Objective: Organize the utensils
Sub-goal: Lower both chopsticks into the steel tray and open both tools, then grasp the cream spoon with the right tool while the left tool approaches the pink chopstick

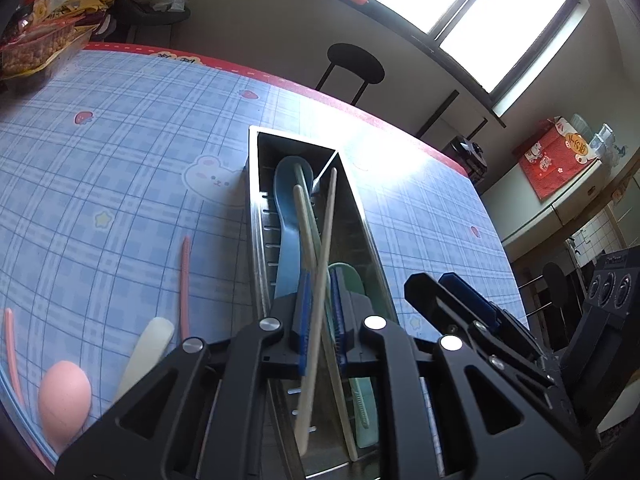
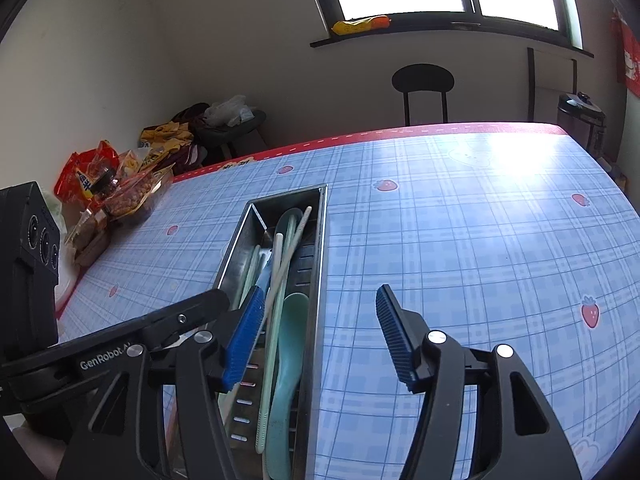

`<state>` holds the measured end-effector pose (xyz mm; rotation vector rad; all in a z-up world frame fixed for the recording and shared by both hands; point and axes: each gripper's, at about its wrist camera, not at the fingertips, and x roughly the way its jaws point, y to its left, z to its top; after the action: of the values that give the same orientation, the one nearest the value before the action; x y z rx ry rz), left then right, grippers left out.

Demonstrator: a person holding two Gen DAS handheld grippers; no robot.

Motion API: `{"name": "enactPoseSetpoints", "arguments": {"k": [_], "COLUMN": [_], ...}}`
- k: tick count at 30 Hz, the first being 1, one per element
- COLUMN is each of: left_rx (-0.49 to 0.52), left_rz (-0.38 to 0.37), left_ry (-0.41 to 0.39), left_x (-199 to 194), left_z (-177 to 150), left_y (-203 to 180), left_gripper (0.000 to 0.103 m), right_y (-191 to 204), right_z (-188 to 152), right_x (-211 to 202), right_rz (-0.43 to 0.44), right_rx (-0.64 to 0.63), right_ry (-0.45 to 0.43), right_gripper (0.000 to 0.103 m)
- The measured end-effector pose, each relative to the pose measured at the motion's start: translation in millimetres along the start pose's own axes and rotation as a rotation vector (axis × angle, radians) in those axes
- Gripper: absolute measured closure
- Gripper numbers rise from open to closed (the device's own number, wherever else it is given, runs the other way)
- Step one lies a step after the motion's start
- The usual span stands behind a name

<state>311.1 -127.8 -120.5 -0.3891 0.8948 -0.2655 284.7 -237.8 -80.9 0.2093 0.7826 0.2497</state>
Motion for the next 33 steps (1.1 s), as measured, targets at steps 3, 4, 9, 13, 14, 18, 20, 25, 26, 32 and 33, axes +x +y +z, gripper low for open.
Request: {"name": "enactPoseSetpoints", "arguments": {"k": [3,4,9,13,14,18,20,25,26,32,33], "left_rx": [0.030,0.040,0.124,0.165,0.166,0.159,0.161,0.173,0.178,0.209,0.207], "left_rz": [0.009,0.016,0.053,0.070,0.071,0.115,0.132,0.149,0.144,0.124,0.122], "left_ry": [-0.039,-0.052,-0.123,-0.185,-0.191,-0.234,-0.238,-0.232,-0.236,-0.222,-0.210], "left_x": [-17,-23,-64,-105,-115,-156,-173,-203,-208,-216,-216], "left_z": [3,3,-3,-16,-19,-36,-45,-67,-72,-104,-109], "left_y": [-3,-3,6,33,41,72,84,116,122,143,145], "left_gripper": [0.079,0.079,0.058,0.039,0.027,0.008,0.007,0.006,0.006,0.006,0.006], "right_y": [0,0,10,27,32,59,75,109,115,146,151], "right_z": [0,0,0,-2,-3,-6,-10,-35,-41,-79,-84], "right_x": [-3,-4,-8,-12,-14,-20,-24,-38,-41,-58,-59], "right_rz": [0.002,0.005,0.034,0.064,0.063,0.064,0.059,0.079,0.093,0.151,0.152], "right_rx": [-0.002,-0.005,-0.032,-0.070,-0.079,-0.157,-0.201,-0.252,-0.255,-0.307,-0.319], "right_ry": [-0.009,-0.011,-0.021,-0.035,-0.042,-0.051,-0.052,-0.053,-0.049,-0.070,-0.061], "right_gripper": [0.045,0.045,0.043,0.018,0.013,0.006,0.006,0.006,0.006,0.006,0.006]}}
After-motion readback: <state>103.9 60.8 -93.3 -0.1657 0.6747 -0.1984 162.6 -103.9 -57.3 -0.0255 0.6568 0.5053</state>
